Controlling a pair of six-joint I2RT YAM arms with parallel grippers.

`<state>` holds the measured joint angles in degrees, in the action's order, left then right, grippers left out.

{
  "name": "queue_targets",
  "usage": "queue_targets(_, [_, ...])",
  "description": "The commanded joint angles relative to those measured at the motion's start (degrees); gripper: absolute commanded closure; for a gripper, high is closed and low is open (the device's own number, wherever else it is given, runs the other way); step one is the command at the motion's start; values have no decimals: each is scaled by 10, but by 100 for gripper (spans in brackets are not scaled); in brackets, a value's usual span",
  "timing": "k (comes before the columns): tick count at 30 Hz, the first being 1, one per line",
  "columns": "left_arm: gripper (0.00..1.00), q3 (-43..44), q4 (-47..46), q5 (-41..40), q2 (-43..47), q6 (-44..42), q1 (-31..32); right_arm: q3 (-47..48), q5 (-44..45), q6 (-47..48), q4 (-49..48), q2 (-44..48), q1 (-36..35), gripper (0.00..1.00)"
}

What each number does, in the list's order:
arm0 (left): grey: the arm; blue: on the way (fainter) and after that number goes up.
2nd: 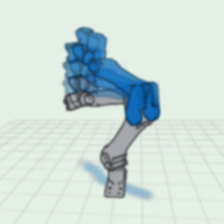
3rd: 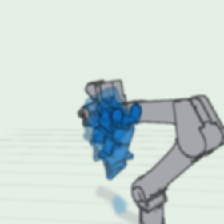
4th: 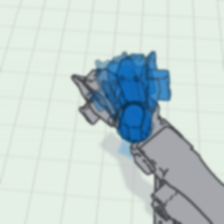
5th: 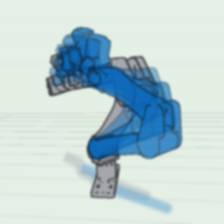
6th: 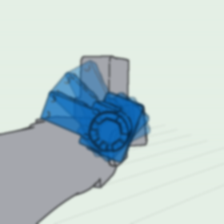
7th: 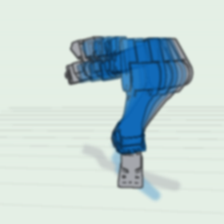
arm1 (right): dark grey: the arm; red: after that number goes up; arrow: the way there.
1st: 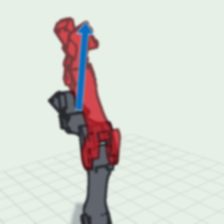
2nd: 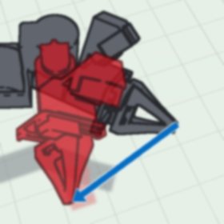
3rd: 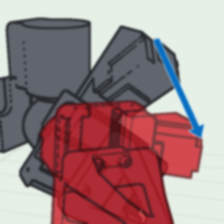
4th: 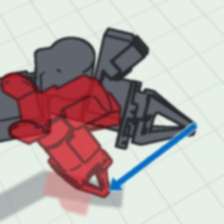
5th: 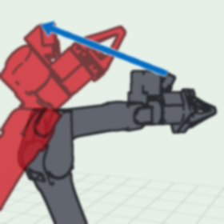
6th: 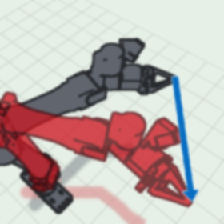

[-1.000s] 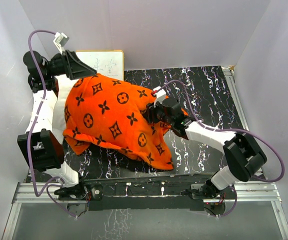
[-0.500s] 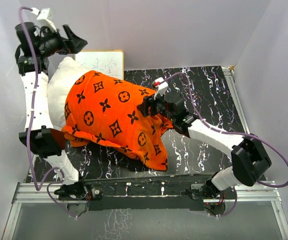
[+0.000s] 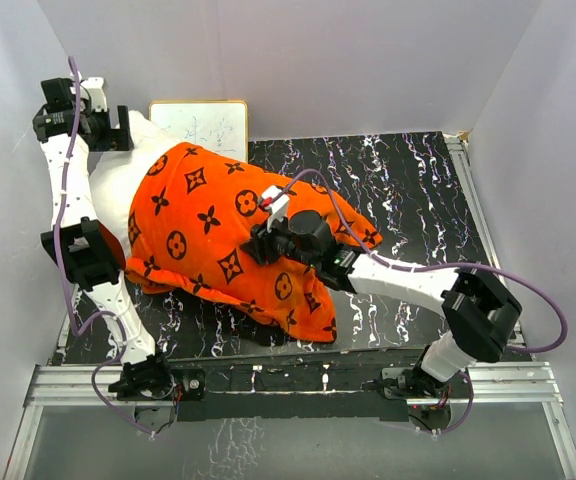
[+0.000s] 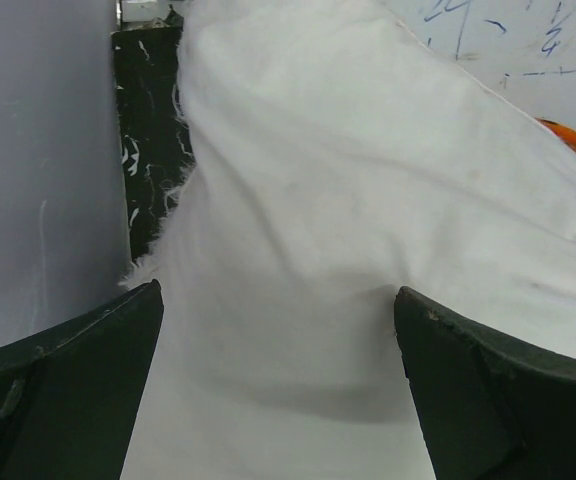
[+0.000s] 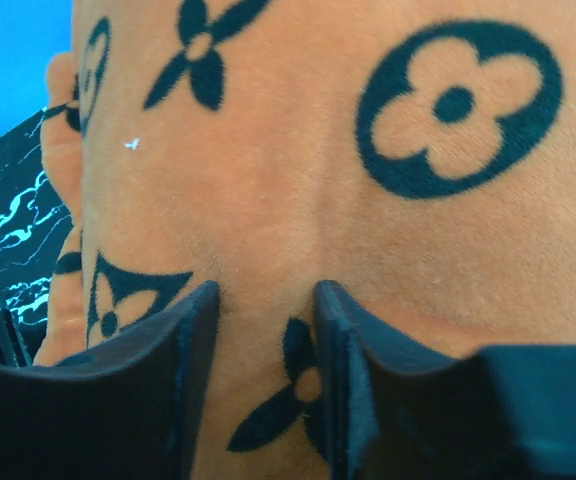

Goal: Remove the pillowcase from the pillow
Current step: Remove the pillow from the pillowcase.

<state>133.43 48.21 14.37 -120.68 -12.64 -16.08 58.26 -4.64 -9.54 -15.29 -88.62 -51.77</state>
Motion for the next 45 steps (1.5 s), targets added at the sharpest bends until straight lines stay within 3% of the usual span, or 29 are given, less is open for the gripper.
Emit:
queue_targets(1, [3,18,15,-17,20,-15,-13,-72,55,-29,31,-1,-11,62])
queue_targets(8, [3,76,50,43,-33,58,-30,-240,86,-126,-19,38,-22,67])
queue_targets(15, [3,43,1,212,-47,203,-30,-249,98,-138,-31,18,-46,66])
queue_targets(21, [3,60,11,135,-109,165,-28,-249,96,-138,-46,6,-56,66])
queue_targets(24, [3,40,10,135,-117,145,-22,-253,92,-138,-54,-1,-61,66])
queue_targets(26, [3,23,15,163,-117,137,-12,-254,91,-138,-56,-5,-62,66])
queue_targets(31, [3,16,72,326,-142,146,21,-251,91,-139,-57,-9,-63,65])
queue_targets(32, [9,14,78,350,-145,142,28,-250,97,-140,-54,-6,-63,65])
queue_targets(36, [94,16,68,390,-128,137,46,-247,106,-146,-37,34,-49,53])
queue_targets(37, [100,24,68,389,-124,139,46,-244,98,-147,-27,51,-37,47])
queue_targets(41, [100,76,93,362,-100,104,46,-229,46,-150,30,154,53,35])
queue_targets(45, [100,73,73,312,-52,72,42,-230,-21,-138,92,251,186,27])
